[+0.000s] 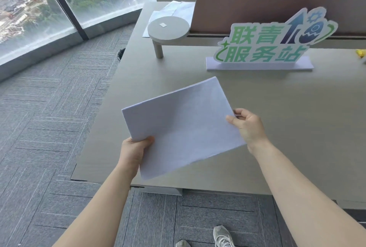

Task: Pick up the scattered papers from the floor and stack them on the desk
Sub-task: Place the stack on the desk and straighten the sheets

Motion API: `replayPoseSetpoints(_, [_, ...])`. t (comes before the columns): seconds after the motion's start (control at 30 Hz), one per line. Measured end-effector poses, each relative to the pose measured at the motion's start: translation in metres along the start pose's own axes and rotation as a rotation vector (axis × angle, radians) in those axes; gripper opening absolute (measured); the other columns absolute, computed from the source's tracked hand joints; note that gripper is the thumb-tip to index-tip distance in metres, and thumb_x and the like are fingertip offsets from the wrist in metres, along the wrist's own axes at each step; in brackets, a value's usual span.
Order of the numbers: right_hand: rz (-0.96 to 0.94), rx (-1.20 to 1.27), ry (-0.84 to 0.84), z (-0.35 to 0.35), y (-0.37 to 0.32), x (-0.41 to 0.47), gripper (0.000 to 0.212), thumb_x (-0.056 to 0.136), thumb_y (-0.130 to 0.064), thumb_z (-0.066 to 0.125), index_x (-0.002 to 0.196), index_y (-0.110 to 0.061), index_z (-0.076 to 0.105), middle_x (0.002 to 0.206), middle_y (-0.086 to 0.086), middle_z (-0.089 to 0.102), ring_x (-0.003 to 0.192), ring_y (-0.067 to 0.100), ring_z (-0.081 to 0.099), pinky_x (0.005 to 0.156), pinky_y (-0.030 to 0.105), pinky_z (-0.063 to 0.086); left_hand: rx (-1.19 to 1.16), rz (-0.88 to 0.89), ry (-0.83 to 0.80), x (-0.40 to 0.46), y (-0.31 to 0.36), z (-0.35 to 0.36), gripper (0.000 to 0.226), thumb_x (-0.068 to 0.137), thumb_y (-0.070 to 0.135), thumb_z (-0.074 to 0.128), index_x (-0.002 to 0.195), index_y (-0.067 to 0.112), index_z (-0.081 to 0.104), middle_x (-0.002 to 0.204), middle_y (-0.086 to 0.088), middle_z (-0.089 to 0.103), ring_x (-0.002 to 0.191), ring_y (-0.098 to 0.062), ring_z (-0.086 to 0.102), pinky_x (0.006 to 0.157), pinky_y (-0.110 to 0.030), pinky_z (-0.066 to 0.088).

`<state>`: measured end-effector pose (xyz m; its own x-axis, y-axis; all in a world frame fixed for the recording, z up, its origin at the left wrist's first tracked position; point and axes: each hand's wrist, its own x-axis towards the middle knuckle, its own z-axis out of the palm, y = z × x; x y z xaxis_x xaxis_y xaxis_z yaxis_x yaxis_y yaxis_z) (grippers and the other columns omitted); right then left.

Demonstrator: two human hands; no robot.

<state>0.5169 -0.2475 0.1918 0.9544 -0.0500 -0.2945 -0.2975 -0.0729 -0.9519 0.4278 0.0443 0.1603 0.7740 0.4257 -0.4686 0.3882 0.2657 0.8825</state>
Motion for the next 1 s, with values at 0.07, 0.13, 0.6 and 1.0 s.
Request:
replayPoseSetpoints(0.07, [0.032, 0.077, -0.011, 0.006, -0.003, -0.006, 0.007, 0.087, -0.012, 0.068, 0.089, -0.019, 0.069, 0.077, -0.003, 0.071, 0.062, 0.011, 0.065, 0.055, 0.023, 0.051, -0.069, -0.039, 0.031, -0.003, -0.006, -0.007, 0.025, 0.059, 0.009, 0.075, 0.083, 0.012, 0.069, 0.074, 0.004, 0.074, 0.075, -0.020, 0.065, 0.076, -0.033, 0.050])
replayPoseSetpoints(0.13, [0.065, 0.161, -0.051, 0.016, -0.001, -0.015, 0.007, 0.089, -0.020, 0.065, 0.094, -0.021, 0.069, 0.080, -0.002, 0.073, 0.062, 0.020, 0.066, 0.054, 0.027, 0.051, -0.155, -0.086, 0.081, -0.004, -0.012, -0.010, 0.022, 0.069, 0.002, 0.075, 0.087, 0.011, 0.068, 0.083, -0.002, 0.074, 0.079, -0.021, 0.066, 0.081, -0.035, 0.051])
replayPoseSetpoints(0.6, [0.095, 0.085, -0.025, 0.120, 0.031, -0.050, 0.013, 0.094, -0.005, 0.052, 0.097, -0.008, 0.064, 0.095, 0.014, 0.072, 0.079, 0.027, 0.068, 0.060, 0.036, 0.059, -0.404, -0.223, 0.126, -0.019, -0.023, -0.003, 0.025, 0.084, 0.003, 0.068, 0.108, 0.007, 0.064, 0.096, -0.003, 0.071, 0.084, -0.021, 0.066, 0.075, -0.033, 0.054])
replayPoseSetpoints(1.0, [0.033, -0.020, -0.125, 0.107, 0.025, 0.008, 0.012, 0.089, -0.010, 0.047, 0.089, 0.000, 0.054, 0.082, 0.006, 0.054, 0.076, 0.020, 0.051, 0.070, 0.037, 0.045, 0.110, 0.065, 0.070, 0.033, 0.027, -0.053, 0.055, 0.068, 0.030, 0.069, 0.122, 0.022, 0.061, 0.096, 0.001, 0.071, 0.092, -0.019, 0.066, 0.082, -0.031, 0.049])
